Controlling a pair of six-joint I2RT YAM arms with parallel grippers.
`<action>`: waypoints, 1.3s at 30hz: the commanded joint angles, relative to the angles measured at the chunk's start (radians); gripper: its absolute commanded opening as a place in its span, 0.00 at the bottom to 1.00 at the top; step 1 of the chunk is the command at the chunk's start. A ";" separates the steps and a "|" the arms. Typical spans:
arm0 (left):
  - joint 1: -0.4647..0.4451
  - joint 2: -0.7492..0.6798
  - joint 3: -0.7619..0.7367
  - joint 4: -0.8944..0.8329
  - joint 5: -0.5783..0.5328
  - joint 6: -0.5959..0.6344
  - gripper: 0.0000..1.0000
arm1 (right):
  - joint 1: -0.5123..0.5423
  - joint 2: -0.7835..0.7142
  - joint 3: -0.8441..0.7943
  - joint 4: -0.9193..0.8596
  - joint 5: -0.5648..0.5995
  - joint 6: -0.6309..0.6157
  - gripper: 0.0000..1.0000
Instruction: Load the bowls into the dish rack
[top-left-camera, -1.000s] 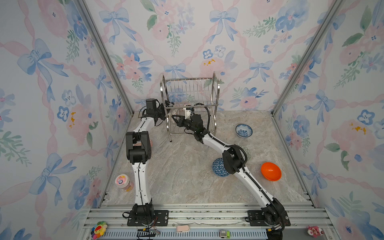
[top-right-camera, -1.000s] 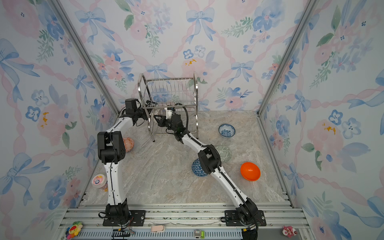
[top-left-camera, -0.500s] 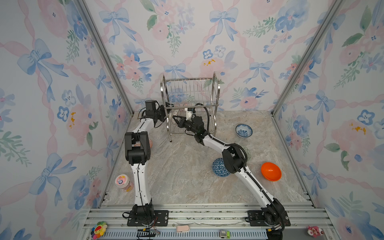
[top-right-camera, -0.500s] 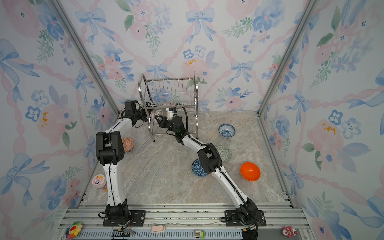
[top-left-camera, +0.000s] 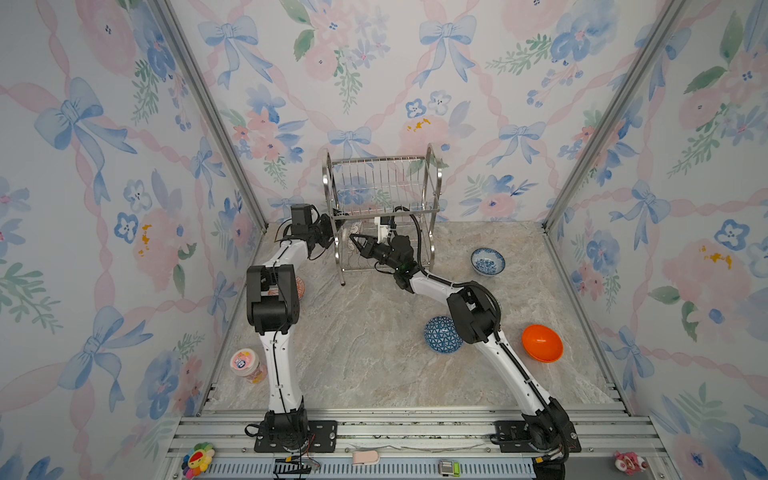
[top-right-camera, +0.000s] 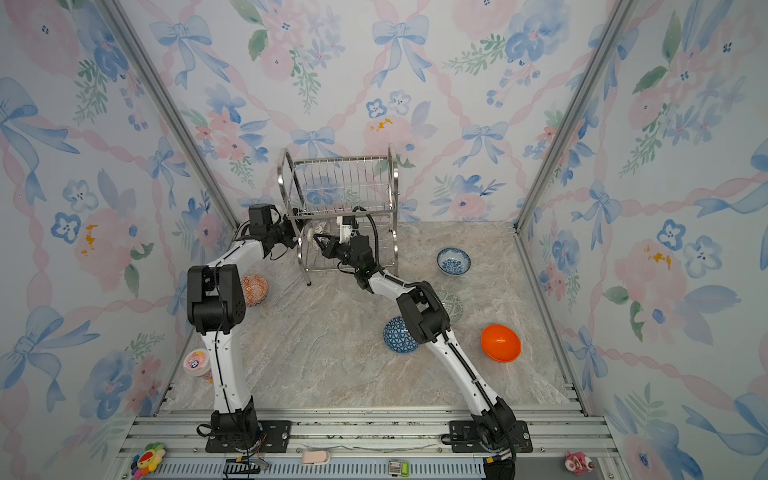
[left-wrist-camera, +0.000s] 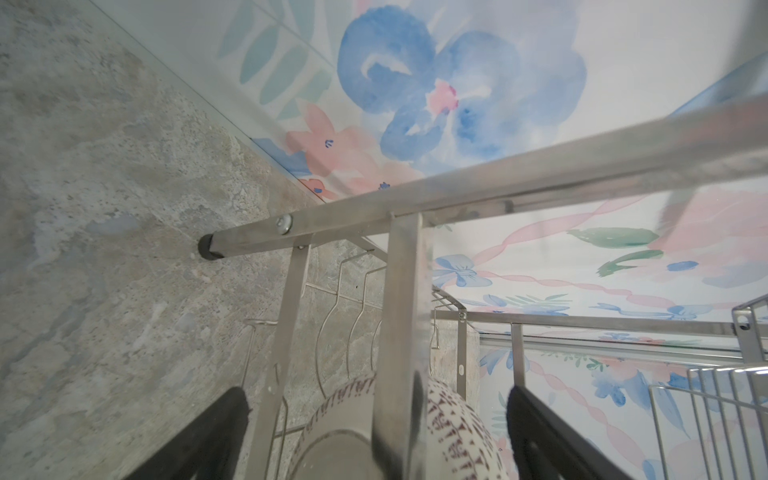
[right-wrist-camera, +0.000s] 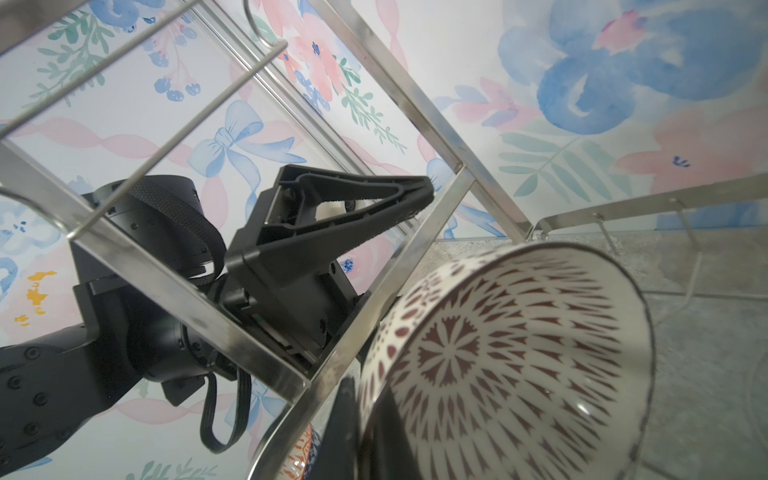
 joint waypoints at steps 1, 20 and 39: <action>-0.004 -0.055 -0.025 0.015 0.004 0.026 0.98 | -0.013 -0.051 -0.024 0.054 -0.001 0.016 0.00; 0.001 -0.099 -0.123 0.076 0.013 0.009 0.98 | 0.000 -0.133 -0.150 0.144 -0.008 0.010 0.00; 0.046 -0.164 -0.171 0.080 0.033 0.014 0.98 | -0.014 0.027 0.170 0.020 -0.038 -0.002 0.00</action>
